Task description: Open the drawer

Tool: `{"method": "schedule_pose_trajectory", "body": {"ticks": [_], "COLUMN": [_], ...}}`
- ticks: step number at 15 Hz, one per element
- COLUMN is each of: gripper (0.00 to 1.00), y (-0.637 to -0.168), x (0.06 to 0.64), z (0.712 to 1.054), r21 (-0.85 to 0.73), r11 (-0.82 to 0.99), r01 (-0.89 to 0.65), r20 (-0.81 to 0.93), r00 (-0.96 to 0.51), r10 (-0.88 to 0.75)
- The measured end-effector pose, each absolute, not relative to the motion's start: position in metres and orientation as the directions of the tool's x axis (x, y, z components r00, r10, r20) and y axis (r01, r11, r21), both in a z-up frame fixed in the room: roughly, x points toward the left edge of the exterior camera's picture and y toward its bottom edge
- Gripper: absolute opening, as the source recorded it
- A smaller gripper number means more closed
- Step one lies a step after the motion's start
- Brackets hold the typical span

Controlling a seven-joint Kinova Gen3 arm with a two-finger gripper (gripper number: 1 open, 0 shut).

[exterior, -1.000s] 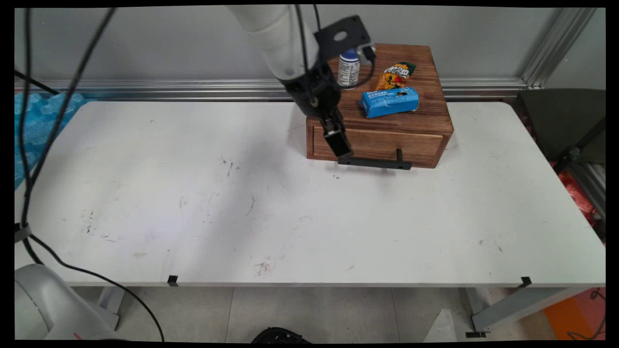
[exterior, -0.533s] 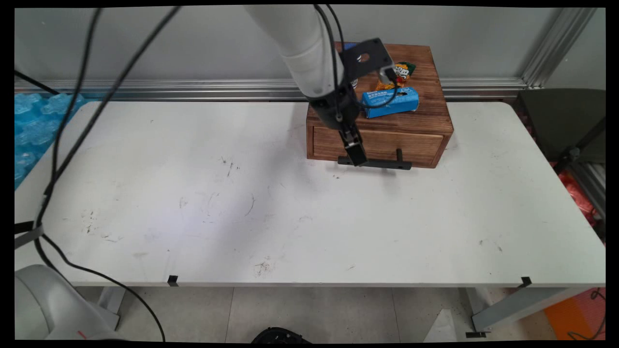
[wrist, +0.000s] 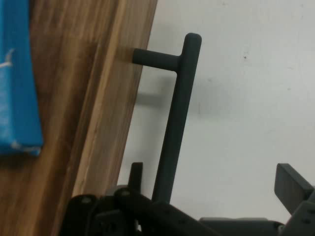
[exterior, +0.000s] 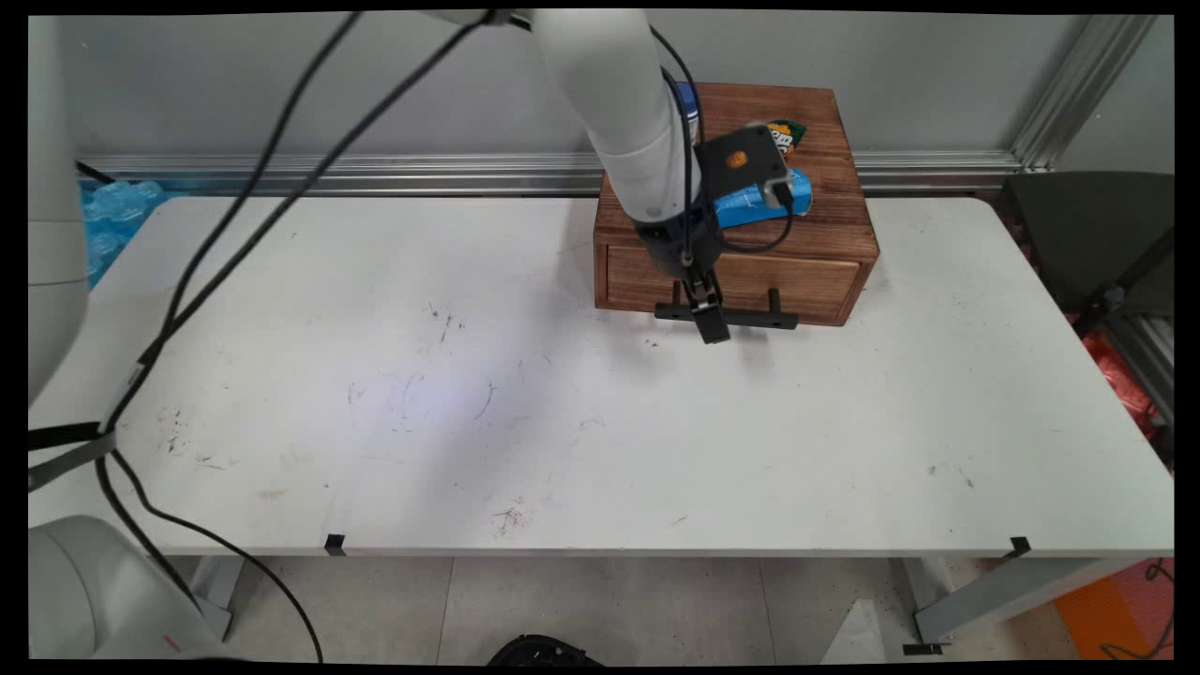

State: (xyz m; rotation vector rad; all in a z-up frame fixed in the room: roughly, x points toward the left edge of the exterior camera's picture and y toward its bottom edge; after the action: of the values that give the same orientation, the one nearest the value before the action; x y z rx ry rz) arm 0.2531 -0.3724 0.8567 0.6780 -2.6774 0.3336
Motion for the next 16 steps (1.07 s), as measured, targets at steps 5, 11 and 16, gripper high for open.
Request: {"method": "schedule_pose_trajectory", "body": {"ticks": [5,11,16], "gripper": [1.0,1.0,1.0], "y": [-0.387,-0.397,-0.4], "x": [0.24,0.229,0.222], "z": [0.827,0.807,0.794], "r21": [-0.13,-0.126,-0.123], "r11": [0.885,0.898,0.912], "r01": [-0.447,-0.421,-0.392], "r20": [0.374,0.357,0.341], "r00": [-0.848,-0.864,-0.88], "r10": [-0.374,-0.355,-0.332]}}
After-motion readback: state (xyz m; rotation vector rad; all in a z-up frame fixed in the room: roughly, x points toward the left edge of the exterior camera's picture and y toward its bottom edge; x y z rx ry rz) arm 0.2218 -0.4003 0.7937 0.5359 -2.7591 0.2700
